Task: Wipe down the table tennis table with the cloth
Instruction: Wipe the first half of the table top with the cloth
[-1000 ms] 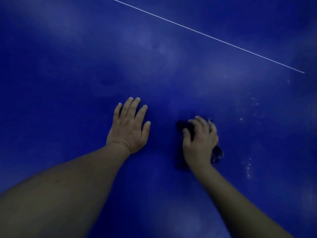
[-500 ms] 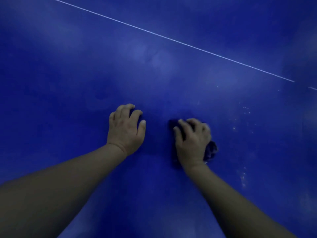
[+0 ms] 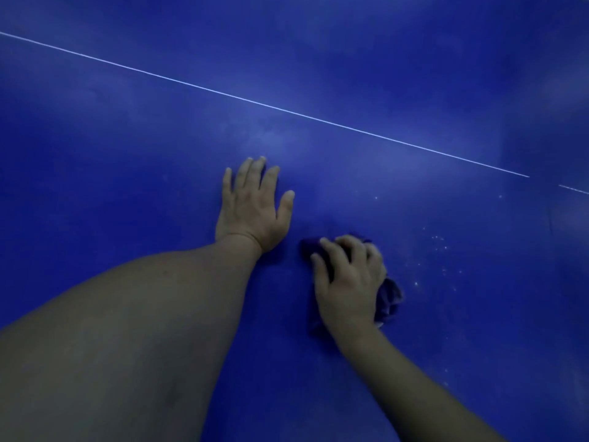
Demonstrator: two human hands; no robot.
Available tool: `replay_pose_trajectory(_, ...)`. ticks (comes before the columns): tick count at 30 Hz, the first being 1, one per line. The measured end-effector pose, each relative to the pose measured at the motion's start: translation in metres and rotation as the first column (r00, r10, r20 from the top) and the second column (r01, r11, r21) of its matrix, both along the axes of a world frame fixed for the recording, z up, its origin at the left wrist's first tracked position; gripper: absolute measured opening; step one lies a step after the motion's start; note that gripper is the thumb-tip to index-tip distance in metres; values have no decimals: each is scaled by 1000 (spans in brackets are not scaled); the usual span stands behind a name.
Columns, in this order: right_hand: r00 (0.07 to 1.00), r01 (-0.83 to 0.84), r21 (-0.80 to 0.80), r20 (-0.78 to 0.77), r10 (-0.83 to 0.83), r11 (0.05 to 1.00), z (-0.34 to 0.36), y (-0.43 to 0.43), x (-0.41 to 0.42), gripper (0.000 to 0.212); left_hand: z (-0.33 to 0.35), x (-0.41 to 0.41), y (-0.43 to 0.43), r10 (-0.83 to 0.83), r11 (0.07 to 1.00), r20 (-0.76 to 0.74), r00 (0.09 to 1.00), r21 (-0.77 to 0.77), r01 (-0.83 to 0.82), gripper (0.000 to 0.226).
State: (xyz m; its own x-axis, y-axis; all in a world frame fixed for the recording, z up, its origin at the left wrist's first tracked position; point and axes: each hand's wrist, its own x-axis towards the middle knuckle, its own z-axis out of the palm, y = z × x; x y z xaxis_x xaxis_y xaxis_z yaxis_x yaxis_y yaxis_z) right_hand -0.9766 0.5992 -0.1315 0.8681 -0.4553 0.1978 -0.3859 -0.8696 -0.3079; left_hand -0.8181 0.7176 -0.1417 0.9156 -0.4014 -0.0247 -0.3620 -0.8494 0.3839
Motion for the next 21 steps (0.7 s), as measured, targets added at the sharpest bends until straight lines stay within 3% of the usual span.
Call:
replay_pose_trajectory(5, 950, -309, -25, 24, 310, 951, 1, -10, 72, 26, 4, 3, -1, 13, 999, 0, 1000, 36, -13, 80)
replay_pose_trajectory(7, 975, -219, -47, 23, 221, 975, 3, -44, 118, 26, 4, 2, -2, 10, 998, -3, 1000, 66, -10, 80)
replay_pose_trajectory(9, 999, -4, -17, -38, 4, 1000, 5, -84, 147, 32, 4, 2, -3, 3, 996, -15, 1000, 85, -2, 79)
replay_pose_trajectory(12, 976, 204, 31, -90, -200, 979, 3, -100, 126, 34, 3, 3, -5, -8, 994, -32, 999, 110, 12, 78)
replay_pose_trajectory(14, 985, 170, 19, -27, -169, 985, 4, -70, 94, 29, 2, 2, -5, -5, 992, -29, 1000, 124, 9, 78)
replay_pose_trajectory(16, 999, 35, -2, -8, -35, 999, 0, -35, 83, 25, 3, 3, -6, -5, 991, -25, 1000, 133, 8, 78)
replay_pose_trajectory(18, 996, -81, -4, -22, 81, 997, -2, -20, 108, 25, 4, 3, -6, 2, 992, -27, 1000, 128, 2, 78)
replay_pose_trajectory(21, 995, -91, -24, -32, 90, 996, 2, -40, 172, 29, 6, 3, -5, 12, 991, -13, 1000, 131, -11, 77)
